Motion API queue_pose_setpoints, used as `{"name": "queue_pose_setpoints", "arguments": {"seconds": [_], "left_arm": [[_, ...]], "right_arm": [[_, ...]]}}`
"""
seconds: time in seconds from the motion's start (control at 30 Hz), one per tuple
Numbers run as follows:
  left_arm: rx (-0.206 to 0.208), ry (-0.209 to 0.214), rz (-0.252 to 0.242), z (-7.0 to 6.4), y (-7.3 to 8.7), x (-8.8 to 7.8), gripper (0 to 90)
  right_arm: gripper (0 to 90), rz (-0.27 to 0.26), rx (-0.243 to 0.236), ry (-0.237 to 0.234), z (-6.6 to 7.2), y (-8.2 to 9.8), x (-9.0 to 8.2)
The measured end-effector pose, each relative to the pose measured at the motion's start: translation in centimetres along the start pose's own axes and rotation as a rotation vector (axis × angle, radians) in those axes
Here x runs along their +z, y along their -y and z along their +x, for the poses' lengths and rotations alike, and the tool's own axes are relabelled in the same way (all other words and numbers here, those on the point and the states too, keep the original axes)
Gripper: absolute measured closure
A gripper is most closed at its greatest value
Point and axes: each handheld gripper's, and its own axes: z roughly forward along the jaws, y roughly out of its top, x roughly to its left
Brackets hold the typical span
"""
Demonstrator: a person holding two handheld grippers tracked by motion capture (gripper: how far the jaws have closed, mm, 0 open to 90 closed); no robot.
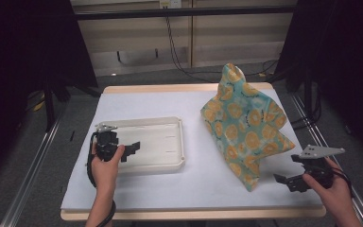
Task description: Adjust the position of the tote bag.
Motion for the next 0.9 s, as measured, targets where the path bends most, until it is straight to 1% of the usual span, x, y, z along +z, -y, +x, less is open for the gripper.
{"name": "queue_pose_setpoints", "arguments": {"seconds": [0.03, 0.07, 0.1, 0.13, 0.17, 0.2, 0.23, 0.3, 0.33, 0.37, 0.4, 0.43, 0.5, 0.53, 0.57, 0.6, 0.63, 0.7, 0.73, 0.77, 0.8, 0.83, 0.87, 0.9], "left_arm": [[0.027, 0.015, -0.027, -0.4, -0.3, -0.3, 8.8], [0.067, -0.008, -0.025, -0.7, -0.7, -0.5, 8.7], [0.093, -0.029, -0.009, -0.7, -1.0, -0.6, 6.9], [0.085, -0.007, -0.007, -0.7, -1.2, -0.6, 5.1], [0.089, 0.017, 0.009, -0.6, -1.4, -0.7, 6.0], [0.090, 0.018, 0.016, -0.7, -1.4, -0.6, 5.8], [0.121, 0.013, 0.029, -0.7, -1.5, -0.4, 5.0], [0.106, 0.007, 0.040, -0.8, -1.3, -0.1, 4.9], [0.129, 0.004, 0.045, -0.6, -1.4, -0.1, 3.6], [0.121, 0.016, 0.049, -0.7, -1.4, 0.0, 3.7], [0.125, 0.017, 0.060, -0.8, -1.4, 0.0, 3.8], [0.127, 0.012, 0.061, -0.8, -1.5, 0.0, 3.4], [0.129, 0.014, 0.062, -0.8, -1.5, 0.0, 3.5], [0.114, 0.012, 0.070, -1.0, -1.6, 0.0, 3.3], [0.111, 0.020, 0.074, -1.0, -1.7, 0.0, 3.4], [0.126, 0.026, 0.089, -1.0, -1.8, -0.1, 3.6], [0.136, 0.023, 0.098, -1.1, -1.9, -0.2, 4.1], [0.131, 0.034, 0.095, -1.4, -2.2, -0.3, 3.9], [0.143, 0.045, 0.110, -1.4, -2.4, -0.5, 4.3], [0.125, 0.046, 0.093, -1.6, -2.7, -0.5, 4.2], [0.129, 0.063, 0.097, -1.7, -3.1, -0.6, 3.7], [0.134, 0.078, 0.113, -1.8, -3.5, -0.7, 3.8], [0.128, 0.088, 0.110, -2.1, -3.8, -0.6, 3.7], [0.141, 0.094, 0.119, -2.3, -4.2, -0.6, 3.4]], "right_arm": [[0.0, -0.006, 0.013, 0.008, -0.1, 0.0, -0.2], [0.0, -0.009, 0.015, 0.006, -0.2, 0.0, -0.3], [0.0, -0.001, 0.012, -0.002, -0.3, 0.0, -0.3], [0.0, 0.008, 0.025, -0.005, -0.4, 0.1, -0.3], [0.0, 0.015, 0.023, -0.004, -0.5, 0.2, -0.2], [0.0, 0.018, 0.027, 0.001, -0.5, 0.3, -0.1], [0.0, 0.026, 0.033, -0.002, -0.5, 0.4, -0.1], [0.0, 0.033, 0.028, -0.006, -0.5, 0.3, 0.1], [0.0, 0.040, 0.024, -0.009, -0.4, 0.3, 0.2], [0.0, 0.039, 0.020, -0.010, -0.4, 0.2, 0.3], [0.0, 0.040, 0.011, -0.012, -0.3, 0.1, 0.3], [0.0, 0.042, 0.016, -0.013, -0.2, 0.0, 0.3], [0.0, 0.039, 0.005, -0.021, -0.1, -0.1, 0.4], [0.0, 0.041, 0.002, -0.021, -0.1, -0.2, 0.4], [0.0, 0.045, 0.001, -0.023, 0.0, -0.2, 0.5], [0.0, 0.043, -0.005, -0.025, 0.1, -0.2, 0.5], [0.0, 0.044, -0.005, -0.030, 0.2, -0.2, 0.6], [0.0, 0.051, -0.009, -0.032, 0.2, -0.2, 0.7], [0.0, 0.059, -0.004, -0.028, 0.3, -0.2, 0.7], [0.0, 0.054, -0.010, -0.034, 0.2, -0.1, 0.9], [0.0, 0.061, -0.003, -0.030, 0.3, -0.1, 0.8], [0.0, 0.060, -0.010, -0.037, 0.3, -0.2, 0.9], [0.0, 0.061, -0.007, -0.035, 0.4, -0.2, 0.9], [0.0, 0.052, -0.014, -0.043, 0.3, -0.2, 0.9]]}}
